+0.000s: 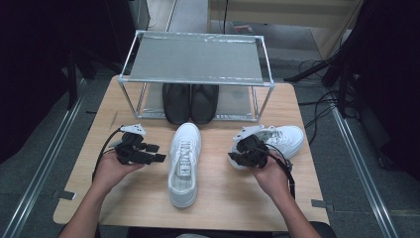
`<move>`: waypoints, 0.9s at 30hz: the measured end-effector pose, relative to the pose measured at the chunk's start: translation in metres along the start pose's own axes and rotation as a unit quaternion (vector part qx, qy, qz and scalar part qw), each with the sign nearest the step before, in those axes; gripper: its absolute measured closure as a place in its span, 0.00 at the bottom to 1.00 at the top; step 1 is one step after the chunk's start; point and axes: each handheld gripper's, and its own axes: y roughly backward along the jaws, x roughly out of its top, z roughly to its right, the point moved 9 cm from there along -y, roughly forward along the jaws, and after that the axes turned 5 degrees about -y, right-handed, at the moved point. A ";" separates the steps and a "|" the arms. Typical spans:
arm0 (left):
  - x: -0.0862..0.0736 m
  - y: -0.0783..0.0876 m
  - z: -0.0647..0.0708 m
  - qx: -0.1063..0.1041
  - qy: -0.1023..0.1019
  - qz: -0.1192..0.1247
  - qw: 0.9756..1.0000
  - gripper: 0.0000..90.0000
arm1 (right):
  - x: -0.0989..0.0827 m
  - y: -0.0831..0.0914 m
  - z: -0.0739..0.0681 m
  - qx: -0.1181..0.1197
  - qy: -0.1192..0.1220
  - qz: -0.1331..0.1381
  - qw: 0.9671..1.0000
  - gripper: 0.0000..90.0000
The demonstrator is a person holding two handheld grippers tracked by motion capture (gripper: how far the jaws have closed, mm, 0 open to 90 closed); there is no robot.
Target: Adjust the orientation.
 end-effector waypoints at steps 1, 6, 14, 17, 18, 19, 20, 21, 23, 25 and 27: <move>0.000 0.000 0.000 0.001 -0.001 -0.001 1.000 0.47 | 0.000 -0.001 -0.003 0.002 0.004 0.000 1.000 0.82; 0.003 -0.002 0.000 -0.002 -0.002 -0.001 1.000 0.47 | -0.001 -0.001 -0.019 0.014 0.011 -0.003 1.000 0.82; 0.005 -0.005 0.000 -0.005 -0.004 -0.001 1.000 0.47 | -0.003 -0.005 -0.038 0.022 0.023 -0.007 0.999 0.81; 0.006 -0.005 0.000 -0.006 -0.003 0.001 1.000 0.47 | -0.002 -0.007 -0.046 0.031 0.024 -0.007 0.999 0.81; 0.006 -0.005 0.000 -0.006 -0.003 0.001 1.000 0.47 | -0.002 -0.008 -0.050 0.037 0.027 -0.008 0.999 0.81; 0.006 -0.005 -0.001 -0.004 -0.003 0.000 1.000 0.47 | -0.002 -0.009 -0.055 0.044 0.026 -0.010 0.999 0.81; 0.006 -0.006 -0.001 -0.006 -0.003 0.001 1.000 0.47 | -0.001 -0.010 -0.059 0.053 0.027 -0.007 0.998 0.81; 0.006 -0.006 -0.001 -0.006 -0.003 0.000 1.000 0.47 | -0.001 -0.011 -0.064 0.063 0.029 -0.006 0.998 0.81; 0.006 -0.005 -0.001 -0.005 -0.003 0.000 1.000 0.47 | 0.000 -0.013 -0.071 0.065 0.038 -0.006 0.997 0.81; 0.006 -0.005 -0.001 -0.006 -0.002 0.000 1.000 0.47 | 0.000 -0.015 -0.078 0.068 0.044 -0.009 0.997 0.81; 0.006 -0.005 -0.001 -0.007 -0.002 0.000 1.000 0.47 | -0.001 -0.017 -0.083 0.071 0.050 -0.011 0.996 0.82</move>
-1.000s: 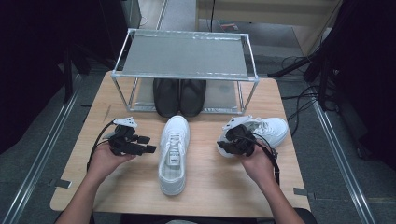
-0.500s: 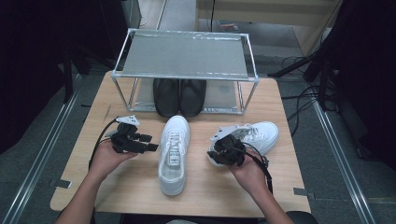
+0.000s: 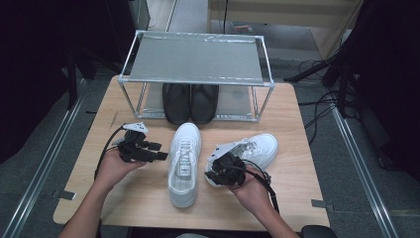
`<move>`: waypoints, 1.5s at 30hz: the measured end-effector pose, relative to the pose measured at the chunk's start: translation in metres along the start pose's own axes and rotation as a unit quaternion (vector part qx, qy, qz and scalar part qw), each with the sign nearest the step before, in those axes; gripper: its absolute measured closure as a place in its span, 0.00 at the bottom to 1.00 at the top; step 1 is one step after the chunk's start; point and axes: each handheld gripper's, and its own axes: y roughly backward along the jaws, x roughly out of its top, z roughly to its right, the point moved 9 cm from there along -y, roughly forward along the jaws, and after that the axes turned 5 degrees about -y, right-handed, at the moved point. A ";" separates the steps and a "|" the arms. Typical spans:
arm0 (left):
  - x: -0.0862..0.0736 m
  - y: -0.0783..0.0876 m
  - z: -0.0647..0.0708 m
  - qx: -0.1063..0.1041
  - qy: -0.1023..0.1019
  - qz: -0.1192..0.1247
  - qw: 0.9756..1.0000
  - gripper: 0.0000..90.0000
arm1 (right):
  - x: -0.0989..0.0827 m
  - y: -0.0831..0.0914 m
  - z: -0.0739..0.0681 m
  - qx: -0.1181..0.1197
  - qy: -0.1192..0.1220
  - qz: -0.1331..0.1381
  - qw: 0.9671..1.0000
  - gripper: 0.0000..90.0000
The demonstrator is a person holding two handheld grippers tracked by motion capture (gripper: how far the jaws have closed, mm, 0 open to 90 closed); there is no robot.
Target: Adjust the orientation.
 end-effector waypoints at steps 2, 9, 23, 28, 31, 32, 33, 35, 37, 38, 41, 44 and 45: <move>0.000 0.000 0.000 0.003 0.002 -0.001 1.000 0.47 | -0.001 -0.002 -0.004 0.004 0.002 0.003 1.000 0.82; 0.000 0.000 0.000 0.002 0.000 0.001 1.000 0.47 | -0.011 -0.016 -0.010 0.031 -0.026 0.002 0.999 0.83; 0.004 0.002 0.003 0.017 -0.024 0.007 1.000 0.50 | -0.012 0.000 -0.010 0.064 -0.046 0.040 0.996 0.65; 0.005 0.000 0.004 0.016 -0.031 0.003 0.999 0.52 | -0.007 0.021 -0.005 0.063 -0.044 0.077 0.994 0.66; 0.009 0.001 0.004 0.022 -0.033 0.008 0.999 0.53 | -0.008 0.036 0.000 0.059 -0.043 0.097 0.993 0.66; 0.011 0.002 0.004 0.023 -0.029 0.013 0.999 0.53 | -0.009 0.041 0.002 0.062 -0.043 0.104 0.992 0.66; 0.012 0.003 0.004 0.021 -0.028 0.016 0.999 0.53 | -0.010 0.045 0.004 0.062 -0.041 0.114 0.991 0.67; 0.014 0.003 0.004 0.021 -0.026 0.022 0.999 0.56 | -0.012 0.053 0.012 0.055 -0.045 0.127 0.989 0.71; 0.015 0.003 0.004 0.018 -0.029 0.020 0.999 0.60 | -0.016 0.060 0.021 0.049 -0.058 0.136 0.988 0.76; 0.016 0.003 0.005 0.017 -0.029 0.018 0.999 0.64 | -0.018 0.062 0.025 0.046 -0.066 0.139 0.987 0.79; 0.019 0.001 0.007 0.008 -0.033 0.021 0.999 0.73 | -0.026 0.068 0.041 0.030 -0.096 0.146 0.984 0.87; 0.018 -0.001 0.008 -0.002 -0.043 0.016 0.999 0.84 | -0.033 0.071 0.052 0.030 -0.127 0.152 0.980 0.94; 0.018 -0.002 0.009 -0.007 -0.043 0.010 0.999 0.87 | -0.035 0.072 0.054 0.033 -0.133 0.160 0.978 0.98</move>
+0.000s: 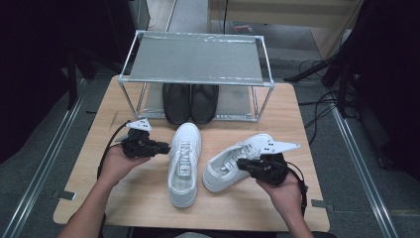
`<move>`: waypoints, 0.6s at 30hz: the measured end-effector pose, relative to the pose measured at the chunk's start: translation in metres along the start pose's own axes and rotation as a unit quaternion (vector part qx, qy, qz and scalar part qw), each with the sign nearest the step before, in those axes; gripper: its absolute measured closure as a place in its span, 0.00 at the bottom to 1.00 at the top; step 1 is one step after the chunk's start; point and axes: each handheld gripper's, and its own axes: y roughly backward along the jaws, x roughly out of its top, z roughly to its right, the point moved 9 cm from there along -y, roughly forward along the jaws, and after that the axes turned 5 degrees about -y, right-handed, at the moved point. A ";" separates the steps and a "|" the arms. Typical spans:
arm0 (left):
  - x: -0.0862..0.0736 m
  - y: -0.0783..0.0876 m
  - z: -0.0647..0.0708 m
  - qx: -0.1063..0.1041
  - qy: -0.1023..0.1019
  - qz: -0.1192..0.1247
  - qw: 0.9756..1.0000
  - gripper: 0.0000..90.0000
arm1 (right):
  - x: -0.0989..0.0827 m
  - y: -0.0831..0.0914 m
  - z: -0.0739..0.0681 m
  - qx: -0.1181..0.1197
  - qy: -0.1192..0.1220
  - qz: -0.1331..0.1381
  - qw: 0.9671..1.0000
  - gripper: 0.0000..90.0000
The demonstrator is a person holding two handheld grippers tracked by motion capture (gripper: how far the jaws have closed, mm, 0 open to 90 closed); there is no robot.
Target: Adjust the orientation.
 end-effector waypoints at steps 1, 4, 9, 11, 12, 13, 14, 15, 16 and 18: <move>0.001 0.000 0.000 0.002 -0.005 0.000 1.000 0.89 | -0.001 0.001 0.002 -0.004 -0.003 0.004 1.000 1.00; 0.003 -0.002 0.002 -0.009 -0.009 0.001 1.000 0.95 | -0.005 0.000 0.011 -0.030 0.001 0.001 1.000 1.00; 0.004 -0.006 0.003 -0.013 -0.012 -0.005 1.000 0.98 | -0.013 0.002 0.036 -0.068 -0.021 -0.003 0.997 1.00; 0.004 -0.005 0.002 -0.014 -0.010 -0.003 1.000 0.98 | -0.015 0.005 0.048 -0.084 -0.036 -0.003 0.996 1.00; 0.005 -0.005 0.001 -0.012 -0.009 -0.001 1.000 0.97 | -0.016 0.008 0.055 -0.093 -0.046 -0.001 0.995 1.00; 0.005 -0.004 0.001 -0.013 -0.007 0.002 1.000 0.96 | -0.016 0.010 0.061 -0.099 -0.053 0.000 0.994 1.00; 0.005 -0.003 0.000 -0.014 -0.004 0.006 1.000 0.96 | -0.017 0.012 0.068 -0.105 -0.062 0.002 0.993 1.00; 0.006 -0.003 0.000 -0.016 0.000 0.009 1.000 0.95 | -0.018 0.013 0.074 -0.110 -0.067 0.002 0.992 1.00; 0.006 -0.002 0.000 -0.017 0.003 0.011 1.000 0.95 | -0.019 0.014 0.079 -0.113 -0.075 0.000 0.991 1.00; 0.007 0.000 -0.001 -0.016 0.003 0.015 1.000 0.96 | -0.021 0.014 0.088 -0.114 -0.086 -0.001 0.990 1.00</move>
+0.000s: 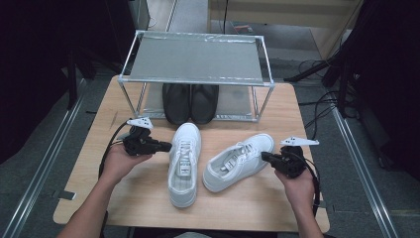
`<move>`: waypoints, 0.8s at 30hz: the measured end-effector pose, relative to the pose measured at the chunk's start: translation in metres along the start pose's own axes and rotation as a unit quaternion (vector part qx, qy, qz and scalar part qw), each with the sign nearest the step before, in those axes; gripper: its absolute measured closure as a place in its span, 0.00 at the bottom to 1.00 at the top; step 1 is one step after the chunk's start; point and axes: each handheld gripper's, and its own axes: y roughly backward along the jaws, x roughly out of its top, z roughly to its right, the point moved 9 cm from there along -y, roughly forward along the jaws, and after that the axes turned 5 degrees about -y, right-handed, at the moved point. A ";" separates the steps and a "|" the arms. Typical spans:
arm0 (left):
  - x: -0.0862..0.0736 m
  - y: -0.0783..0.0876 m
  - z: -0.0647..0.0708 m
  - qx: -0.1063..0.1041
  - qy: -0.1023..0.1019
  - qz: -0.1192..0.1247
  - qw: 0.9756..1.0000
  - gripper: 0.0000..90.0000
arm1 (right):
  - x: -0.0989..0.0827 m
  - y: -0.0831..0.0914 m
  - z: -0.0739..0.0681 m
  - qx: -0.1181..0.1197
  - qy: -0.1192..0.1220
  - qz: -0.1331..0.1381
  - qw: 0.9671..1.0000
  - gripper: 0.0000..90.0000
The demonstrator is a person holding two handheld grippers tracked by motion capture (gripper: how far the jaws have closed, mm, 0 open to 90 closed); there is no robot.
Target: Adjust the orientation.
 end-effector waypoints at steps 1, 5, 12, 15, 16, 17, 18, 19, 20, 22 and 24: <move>0.000 0.000 0.000 0.000 -0.001 -0.001 1.000 0.97 | -0.001 -0.001 0.002 0.000 -0.006 -0.004 1.000 1.00; -0.002 -0.002 0.001 0.002 -0.002 -0.009 1.000 0.97 | -0.003 -0.009 0.003 -0.004 0.002 -0.016 1.000 1.00; -0.004 0.000 0.001 0.008 0.001 -0.009 1.000 0.97 | -0.001 -0.011 0.004 -0.004 0.007 -0.019 1.000 1.00; -0.007 0.002 0.001 0.013 0.002 -0.008 1.000 0.97 | 0.002 -0.014 0.004 -0.002 0.012 -0.018 1.000 1.00; -0.008 0.002 0.001 0.015 0.004 -0.008 1.000 0.97 | 0.003 -0.015 0.004 -0.002 0.011 -0.019 1.000 1.00; -0.009 0.003 0.001 0.016 0.005 -0.010 1.000 0.97 | 0.004 -0.016 0.005 0.000 0.012 -0.020 1.000 1.00; -0.010 0.004 0.001 0.019 0.006 -0.009 1.000 0.97 | 0.006 -0.018 0.005 0.002 0.015 -0.020 1.000 1.00; -0.011 0.005 0.001 0.020 0.008 -0.008 1.000 0.97 | 0.007 -0.019 0.005 0.003 0.016 -0.020 1.000 1.00; -0.013 0.006 0.001 0.021 0.009 -0.009 1.000 0.97 | 0.008 -0.021 0.005 0.005 0.014 -0.021 1.000 1.00; -0.015 0.008 0.001 0.025 0.012 -0.008 1.000 0.97 | 0.011 -0.024 0.006 0.006 0.016 -0.023 1.000 1.00; -0.017 0.010 0.001 0.030 0.014 -0.007 0.999 0.97 | 0.014 -0.027 0.005 0.006 0.023 -0.023 0.999 1.00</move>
